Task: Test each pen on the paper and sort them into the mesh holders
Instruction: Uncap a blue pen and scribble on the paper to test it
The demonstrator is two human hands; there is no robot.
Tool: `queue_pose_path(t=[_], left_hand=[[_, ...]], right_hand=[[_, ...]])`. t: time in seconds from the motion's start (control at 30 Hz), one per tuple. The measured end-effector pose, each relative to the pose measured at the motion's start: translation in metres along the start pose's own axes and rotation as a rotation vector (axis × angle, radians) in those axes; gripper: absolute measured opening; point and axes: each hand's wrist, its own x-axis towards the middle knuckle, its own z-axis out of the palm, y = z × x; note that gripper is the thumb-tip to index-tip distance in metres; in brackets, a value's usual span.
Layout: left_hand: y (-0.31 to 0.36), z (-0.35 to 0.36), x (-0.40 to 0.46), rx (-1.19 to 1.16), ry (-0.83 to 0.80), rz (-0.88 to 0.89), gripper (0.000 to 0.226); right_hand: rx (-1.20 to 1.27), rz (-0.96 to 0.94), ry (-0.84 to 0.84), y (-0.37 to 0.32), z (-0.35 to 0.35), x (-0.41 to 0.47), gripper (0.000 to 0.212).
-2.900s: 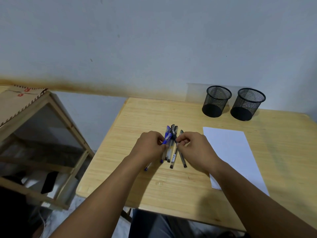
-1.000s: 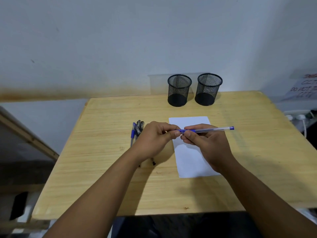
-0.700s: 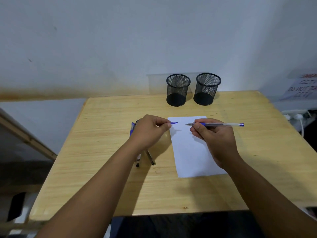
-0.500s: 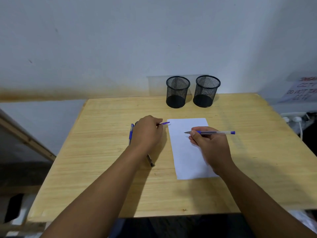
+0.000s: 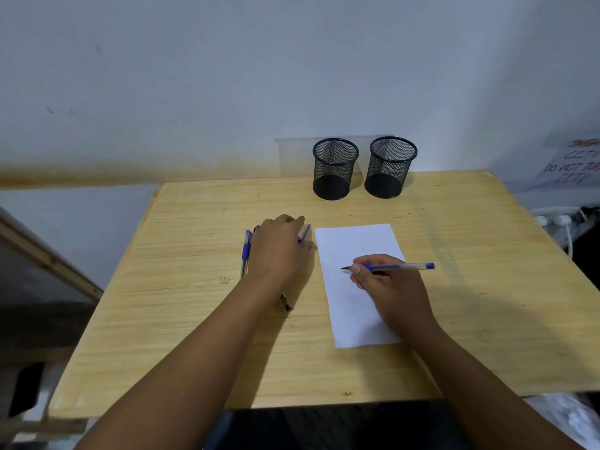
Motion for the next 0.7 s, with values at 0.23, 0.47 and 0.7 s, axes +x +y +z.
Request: queue_pose_path(t=[0.23,0.47,0.7], left_hand=[[0.000,0.009,-0.046,-0.053,-0.109,0.207,0.047],[-0.008,0.017,-0.054,0.145,-0.178,0.365,0.064],[-0.010,0.019,-0.061,0.138,-0.141,0.391,0.067]], right_hand=[[0.062,0.020,0.013,0.006,-0.011,-0.018,0.017],[-0.010,0.005,0.026,0.007,-0.020,-0.026,0.006],[0.054,0.056,0.076,0.007,-0.022,-0.016,0.008]])
